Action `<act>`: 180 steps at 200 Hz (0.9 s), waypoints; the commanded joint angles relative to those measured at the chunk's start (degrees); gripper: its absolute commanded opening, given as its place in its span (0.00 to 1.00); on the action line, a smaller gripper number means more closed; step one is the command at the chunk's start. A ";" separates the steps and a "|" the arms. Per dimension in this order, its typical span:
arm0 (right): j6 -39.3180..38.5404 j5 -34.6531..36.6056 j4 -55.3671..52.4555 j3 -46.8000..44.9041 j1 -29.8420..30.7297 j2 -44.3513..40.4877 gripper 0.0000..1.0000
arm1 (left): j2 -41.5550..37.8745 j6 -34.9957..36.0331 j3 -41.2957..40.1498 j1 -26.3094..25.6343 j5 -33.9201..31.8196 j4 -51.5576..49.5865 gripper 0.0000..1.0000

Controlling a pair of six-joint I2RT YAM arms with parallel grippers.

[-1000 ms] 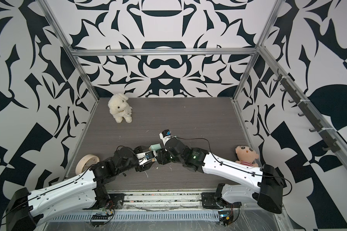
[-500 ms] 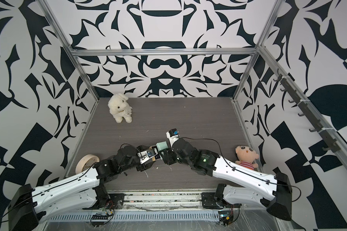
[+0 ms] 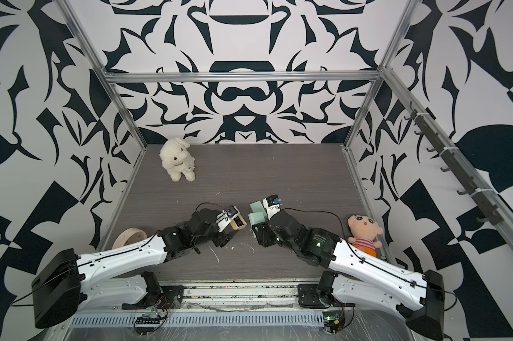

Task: Take the rings out of the lift-off lid box
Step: Place the jewelry box at the center of the board.

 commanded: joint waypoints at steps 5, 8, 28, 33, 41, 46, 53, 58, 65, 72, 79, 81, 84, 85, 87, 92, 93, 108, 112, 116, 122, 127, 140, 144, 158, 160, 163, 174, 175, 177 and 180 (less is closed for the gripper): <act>0.95 2.53 -0.51 -0.85 -0.14 -1.81 0.57 | 3.55 -9.03 -1.15 -0.48 -4.29 6.52 0.69; 0.98 2.60 -0.54 -1.02 -0.10 -1.89 0.57 | 5.42 -9.53 -1.32 -0.59 -4.44 6.82 0.69; 1.49 2.72 -0.53 -2.16 -0.12 -2.35 0.57 | 9.42 -12.74 -2.13 -1.50 -5.92 9.00 0.70; 1.59 2.77 -0.63 -2.36 -0.10 -2.36 0.57 | 10.31 -13.08 -2.30 -1.86 -6.30 9.39 0.70; 1.68 2.77 -0.66 -2.74 -0.10 -2.43 0.57 | 11.91 -13.77 -2.30 -2.34 -6.79 9.74 0.70; 1.81 2.78 -0.63 -2.93 -0.10 -2.39 0.57 | 12.83 -14.19 -2.25 -2.68 -7.13 10.04 0.71; 1.86 2.87 -0.65 -3.24 -0.10 -2.37 0.57 | 14.05 -15.01 -2.39 -3.14 -7.88 10.51 0.71; 1.95 2.82 -0.54 -3.41 -0.10 -2.36 0.57 | 14.90 -15.80 -2.49 -3.39 -8.22 10.97 0.71; 2.09 2.99 -0.57 -3.60 -0.10 -2.36 0.57 | 16.15 -16.52 -2.70 -3.66 -8.53 11.68 0.71; 2.19 2.98 -0.49 -3.80 -0.10 -2.33 0.57 | 17.31 -17.65 -2.68 -3.94 -9.39 12.02 0.71; 2.27 3.07 -0.53 -3.97 -0.11 -2.36 0.57 | 18.39 -18.37 -2.77 -4.11 -9.72 12.52 0.71; 2.27 3.08 -0.56 -3.99 -0.10 -2.36 0.57 | 18.65 -18.51 -2.77 -4.15 -9.78 12.63 0.71; 2.28 3.15 -0.57 -4.04 -0.10 -2.36 0.57 | 19.01 -18.77 -2.77 -4.21 -9.89 12.82 0.70; 2.29 3.16 -0.57 -4.02 -0.10 -2.36 0.57 | 19.15 -18.88 -2.77 -4.21 -9.95 12.89 0.70; 2.30 3.21 -0.59 -4.11 -0.16 -2.36 0.57 | 19.35 -19.03 -2.77 -4.28 -10.04 12.88 0.71; 2.37 3.29 -0.70 -4.17 -0.10 -2.36 0.57 | 19.96 -19.52 -2.70 -4.38 -10.50 12.89 0.71; 2.43 3.32 -0.68 -4.22 -0.10 -2.36 0.57 | 20.02 -19.65 -2.71 -4.39 -10.50 12.88 0.71; 2.66 3.74 -1.28 -4.30 -0.10 -2.18 0.57 | 21.12 -20.53 -2.43 -4.78 -11.10 12.92 0.72; 2.78 3.78 -1.36 -4.42 -0.11 -2.05 0.57 | 21.26 -20.69 -2.42 -4.98 -11.47 12.89 0.73; 2.88 3.78 -1.55 -4.50 -0.11 -2.01 0.57 | 21.41 -21.03 -2.35 -5.15 -11.72 12.85 0.74; 3.12 3.94 -1.77 -4.63 -0.12 -1.84 0.57 | 21.57 -21.41 -2.27 -5.35 -11.84 12.80 0.76; 3.50 4.23 -2.05 -4.78 -0.14 -1.68 0.57 | 21.60 -21.83 -2.25 -5.44 -11.86 12.63 0.78; 4.26 4.64 -2.76 -5.10 -0.10 -0.94 0.57 | 21.57 -22.99 -2.27 -5.79 -11.99 12.60 0.86; 4.45 4.65 -2.86 -5.34 -0.10 -0.66 0.57 | 21.46 -23.19 -2.33 -5.75 -11.72 12.58 0.89; 5.28 4.67 -3.00 -6.05 -0.10 0.40 0.57 | 21.04 -24.40 -2.28 -5.89 -11.51 12.09 0.96; 5.36 4.60 -2.96 -6.14 -0.10 0.59 0.57 | 20.98 -24.56 -2.30 -5.89 -11.51 11.97 0.96; 5.50 4.50 -2.90 -6.37 -0.10 0.78 0.57 | 20.86 -24.80 -2.17 -5.89 -11.51 11.73 0.96; 6.39 4.48 -2.87 -7.04 -0.10 1.60 0.57 | 20.42 -25.47 -1.98 -6.13 -11.54 10.98 0.97; 6.46 4.48 -2.90 -7.10 -0.10 1.73 0.57 | 20.34 -25.53 -2.03 -6.18 -11.57 10.96 0.97; 6.55 4.48 -2.93 -7.17 -0.10 1.87 0.57 | 20.22 -25.64 -2.10 -6.23 -11.65 10.90 0.97; 6.72 4.44 -2.94 -7.28 -0.12 2.09 0.57 | 19.90 -25.81 -2.22 -6.36 -11.70 10.93 0.98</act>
